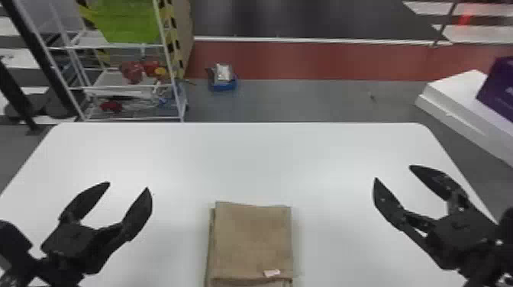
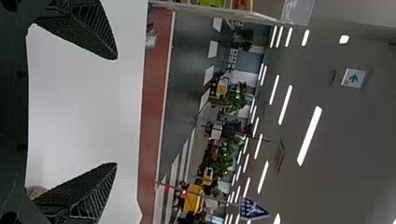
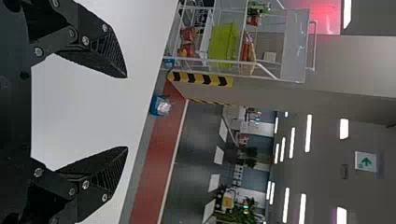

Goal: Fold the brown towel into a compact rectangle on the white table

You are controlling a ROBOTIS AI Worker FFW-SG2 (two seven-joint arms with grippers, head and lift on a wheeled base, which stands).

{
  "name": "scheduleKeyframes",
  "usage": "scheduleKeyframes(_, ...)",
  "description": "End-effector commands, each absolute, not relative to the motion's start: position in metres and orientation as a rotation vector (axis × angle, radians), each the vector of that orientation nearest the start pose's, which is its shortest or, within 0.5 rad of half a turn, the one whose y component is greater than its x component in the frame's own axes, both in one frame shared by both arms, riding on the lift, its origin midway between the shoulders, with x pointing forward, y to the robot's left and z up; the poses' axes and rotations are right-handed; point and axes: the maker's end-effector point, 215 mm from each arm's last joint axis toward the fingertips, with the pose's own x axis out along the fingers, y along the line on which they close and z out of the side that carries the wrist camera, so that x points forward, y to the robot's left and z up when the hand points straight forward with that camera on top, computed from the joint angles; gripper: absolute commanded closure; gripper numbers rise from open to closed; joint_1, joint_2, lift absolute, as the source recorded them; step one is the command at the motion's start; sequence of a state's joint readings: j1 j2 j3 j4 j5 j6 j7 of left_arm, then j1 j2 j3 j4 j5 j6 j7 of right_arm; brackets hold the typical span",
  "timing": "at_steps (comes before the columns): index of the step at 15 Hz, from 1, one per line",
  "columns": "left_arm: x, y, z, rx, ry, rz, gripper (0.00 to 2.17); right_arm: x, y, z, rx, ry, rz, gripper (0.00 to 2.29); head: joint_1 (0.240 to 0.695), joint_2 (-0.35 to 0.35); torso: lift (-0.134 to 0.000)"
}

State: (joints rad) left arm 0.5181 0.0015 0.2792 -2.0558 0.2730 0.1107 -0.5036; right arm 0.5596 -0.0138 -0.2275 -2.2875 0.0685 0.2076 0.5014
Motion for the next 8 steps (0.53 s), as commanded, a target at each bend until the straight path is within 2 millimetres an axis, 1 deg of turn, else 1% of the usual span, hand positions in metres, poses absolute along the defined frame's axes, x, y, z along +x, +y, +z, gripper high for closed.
scheduleKeyframes(1,0.407,0.29,-0.338,-0.15,0.015,-0.212,0.07,0.411,-0.235,-0.297,-0.197,-0.012,0.311,0.09,0.695,0.019,-0.123)
scheduleKeyframes(2,0.402,0.296,-0.333,-0.134,-0.02,-0.187,0.07,0.407,-0.235,-0.301,-0.2,-0.055,0.311,0.09,0.695,0.039,-0.123)
scheduleKeyframes(4,0.393,0.312,-0.323,-0.096,-0.098,-0.123,0.08,0.405,-0.245,-0.318,-0.188,-0.056,0.272,0.09,0.695,0.068,-0.123)
scheduleKeyframes(6,0.392,0.317,-0.335,-0.082,-0.067,-0.112,0.08,0.404,-0.248,-0.322,-0.185,-0.079,0.241,0.09,0.695,0.091,-0.123)
scheduleKeyframes(8,0.389,0.313,-0.347,-0.061,-0.024,-0.125,0.08,0.408,-0.256,-0.329,-0.154,-0.067,0.174,0.09,0.695,0.093,-0.123)
